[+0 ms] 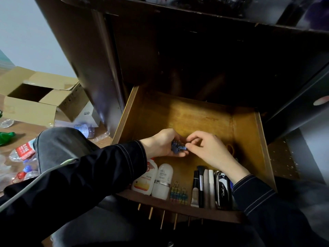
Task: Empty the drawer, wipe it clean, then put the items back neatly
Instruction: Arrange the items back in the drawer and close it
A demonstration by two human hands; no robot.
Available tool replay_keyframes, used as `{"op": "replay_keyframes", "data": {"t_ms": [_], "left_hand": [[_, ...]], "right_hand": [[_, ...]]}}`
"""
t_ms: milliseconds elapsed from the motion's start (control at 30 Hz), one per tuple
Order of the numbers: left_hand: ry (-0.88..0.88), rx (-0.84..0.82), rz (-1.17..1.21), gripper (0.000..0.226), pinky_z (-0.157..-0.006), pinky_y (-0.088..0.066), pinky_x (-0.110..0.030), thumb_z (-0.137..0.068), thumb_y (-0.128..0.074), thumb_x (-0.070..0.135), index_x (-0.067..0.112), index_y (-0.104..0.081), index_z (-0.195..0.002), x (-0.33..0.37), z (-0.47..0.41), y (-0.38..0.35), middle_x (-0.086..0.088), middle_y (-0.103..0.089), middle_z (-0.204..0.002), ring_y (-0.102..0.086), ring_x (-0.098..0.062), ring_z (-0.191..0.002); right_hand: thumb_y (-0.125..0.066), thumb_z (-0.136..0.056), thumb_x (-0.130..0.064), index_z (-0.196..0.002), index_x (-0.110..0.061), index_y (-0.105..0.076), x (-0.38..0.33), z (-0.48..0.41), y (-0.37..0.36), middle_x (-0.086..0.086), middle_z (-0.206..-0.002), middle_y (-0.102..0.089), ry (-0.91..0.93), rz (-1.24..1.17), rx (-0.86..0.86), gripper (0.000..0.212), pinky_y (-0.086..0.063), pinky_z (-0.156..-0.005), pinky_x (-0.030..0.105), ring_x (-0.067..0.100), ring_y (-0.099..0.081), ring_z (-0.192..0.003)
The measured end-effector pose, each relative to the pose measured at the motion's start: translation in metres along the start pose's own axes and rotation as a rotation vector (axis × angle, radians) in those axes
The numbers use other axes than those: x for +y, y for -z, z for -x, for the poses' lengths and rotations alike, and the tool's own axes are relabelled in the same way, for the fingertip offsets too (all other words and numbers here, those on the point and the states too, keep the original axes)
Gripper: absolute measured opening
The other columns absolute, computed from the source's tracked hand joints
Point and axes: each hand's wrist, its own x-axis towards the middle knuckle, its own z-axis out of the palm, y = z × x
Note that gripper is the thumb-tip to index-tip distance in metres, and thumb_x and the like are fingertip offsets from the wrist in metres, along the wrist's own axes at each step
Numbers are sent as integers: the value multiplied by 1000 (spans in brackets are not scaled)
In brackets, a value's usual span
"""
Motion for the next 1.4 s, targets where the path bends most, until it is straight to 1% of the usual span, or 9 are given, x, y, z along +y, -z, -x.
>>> {"op": "replay_keyframes", "data": {"t_ms": [233,400,533,700,800,933,1100,1267,1400], "left_hand": [[38,-88,-35,34,-63,-62,-35,-104,-31,9,-7,-42,-133,-1,2,-2,-27,-64,-105,-70,-31,-76],[37,-77,-41,31,-68,-61,-38,-105,-30,9,-5,-45,-128,1,2,-1,-22,-65,-98,-70,-30,-75],[46,-79,-41,26,-76,-59,-40,-104,-29,8,-3,-48,-118,1,3,-2,-23,-64,-98,-69,-31,-76],[17,-38,-57,34,-60,-60,-34,-103,-33,6,-4,-42,-133,-1,2,0,-26,-62,-107,-68,-30,-74],[11,-27,-89,31,-56,-54,-31,-101,-37,6,-5,-45,-130,-1,1,-1,-22,-67,-97,-63,-25,-67],[-6,-38,-143,18,-56,-46,-26,-99,-42,8,1,-52,-112,0,1,-2,-19,-67,-92,-55,-19,-63],[-64,-51,-253,33,-51,-45,-21,-87,-60,-2,-9,-63,-120,-2,-2,0,-17,-68,-92,-54,-12,-60],[-88,-69,-262,22,-54,-45,-20,-90,-66,4,-3,-68,-111,-2,-4,1,-14,-72,-88,-55,-10,-59],[-103,-35,-239,24,-51,-45,-20,-91,-65,5,-6,-67,-113,-1,-5,1,-16,-70,-88,-55,-11,-57]], "right_hand": [[-67,-92,-30,-89,-37,-70,1,-1,-5,-22,-89,-67,-4,33,-22,8,-49,-69,26,-7,-58,-86],[-64,-87,-29,-91,-39,-65,-1,0,-5,-16,-87,-67,-14,20,-58,11,-32,-52,19,-14,-53,-61],[-67,-89,-34,-87,-37,-67,-1,1,-6,-17,-88,-65,10,44,-37,4,-31,-55,20,-10,-53,-66],[-68,-91,-30,-87,-34,-72,0,0,-4,-22,-82,-64,16,37,32,7,-31,-55,11,-12,-56,-75],[-68,-91,-28,-85,-32,-73,1,0,-2,-22,-79,-65,-19,19,85,9,-33,-53,9,-11,-57,-72],[-69,-91,-27,-77,-34,-71,3,-2,-3,-22,-81,-67,-102,-12,118,15,-49,-63,24,-7,-58,-80],[-68,-92,-25,-78,-30,-74,4,-5,-2,-16,-81,-71,-159,-80,121,15,-57,-75,35,1,-63,-83],[-63,-95,-25,-89,-30,-74,6,-4,1,-16,-91,-71,-165,-124,166,13,-54,-78,32,4,-64,-94],[-65,-94,-34,-89,-31,-72,5,-3,1,-22,-90,-67,-88,-96,167,9,-45,-69,20,-6,-58,-91]]}}
